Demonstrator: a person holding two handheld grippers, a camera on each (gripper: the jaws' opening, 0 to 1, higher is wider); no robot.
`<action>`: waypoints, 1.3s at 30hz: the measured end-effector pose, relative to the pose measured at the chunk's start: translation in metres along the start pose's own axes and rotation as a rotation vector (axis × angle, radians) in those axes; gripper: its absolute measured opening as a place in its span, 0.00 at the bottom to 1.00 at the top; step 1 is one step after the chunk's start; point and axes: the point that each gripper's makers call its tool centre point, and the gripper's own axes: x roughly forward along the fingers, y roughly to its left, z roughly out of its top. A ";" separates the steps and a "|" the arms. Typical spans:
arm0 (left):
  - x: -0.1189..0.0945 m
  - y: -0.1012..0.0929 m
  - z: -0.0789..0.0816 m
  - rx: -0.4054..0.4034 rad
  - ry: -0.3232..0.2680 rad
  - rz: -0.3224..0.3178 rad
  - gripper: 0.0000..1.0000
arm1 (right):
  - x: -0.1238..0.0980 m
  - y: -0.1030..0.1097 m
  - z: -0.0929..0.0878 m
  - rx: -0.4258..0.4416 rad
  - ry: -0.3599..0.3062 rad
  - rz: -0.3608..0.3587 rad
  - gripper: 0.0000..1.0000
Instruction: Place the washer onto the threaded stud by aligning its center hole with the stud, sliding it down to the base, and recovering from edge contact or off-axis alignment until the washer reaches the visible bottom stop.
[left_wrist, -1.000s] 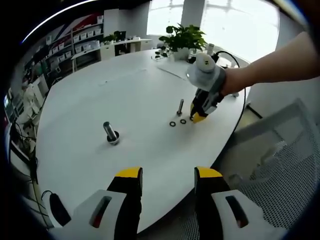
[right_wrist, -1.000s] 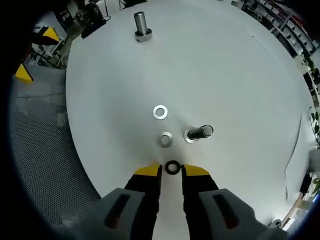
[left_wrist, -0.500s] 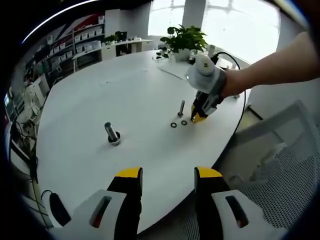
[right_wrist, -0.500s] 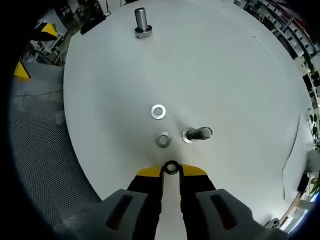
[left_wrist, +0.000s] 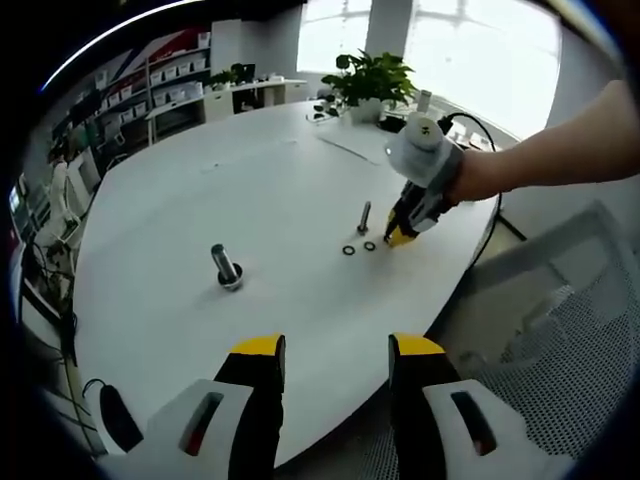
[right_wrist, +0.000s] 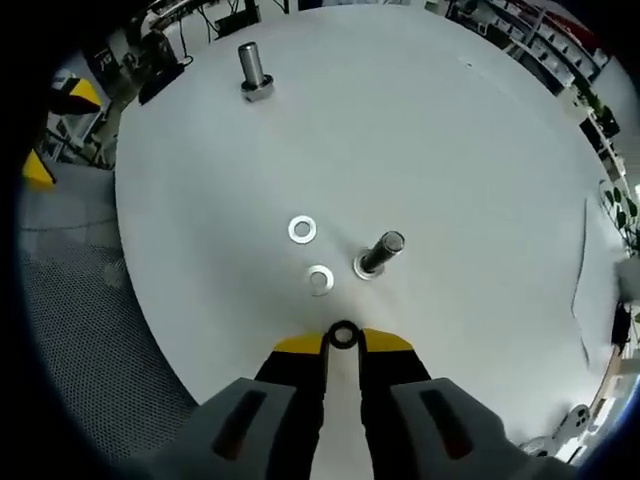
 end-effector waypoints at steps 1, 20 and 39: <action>0.000 0.000 0.000 0.000 -0.001 0.000 0.40 | 0.000 0.000 0.000 0.008 -0.002 0.000 0.14; -0.001 -0.003 0.005 0.011 -0.015 -0.010 0.39 | -0.038 -0.014 0.033 0.045 -0.110 -0.033 0.14; 0.000 -0.006 0.002 0.028 -0.001 -0.019 0.39 | -0.065 -0.015 0.068 0.010 -0.223 -0.052 0.14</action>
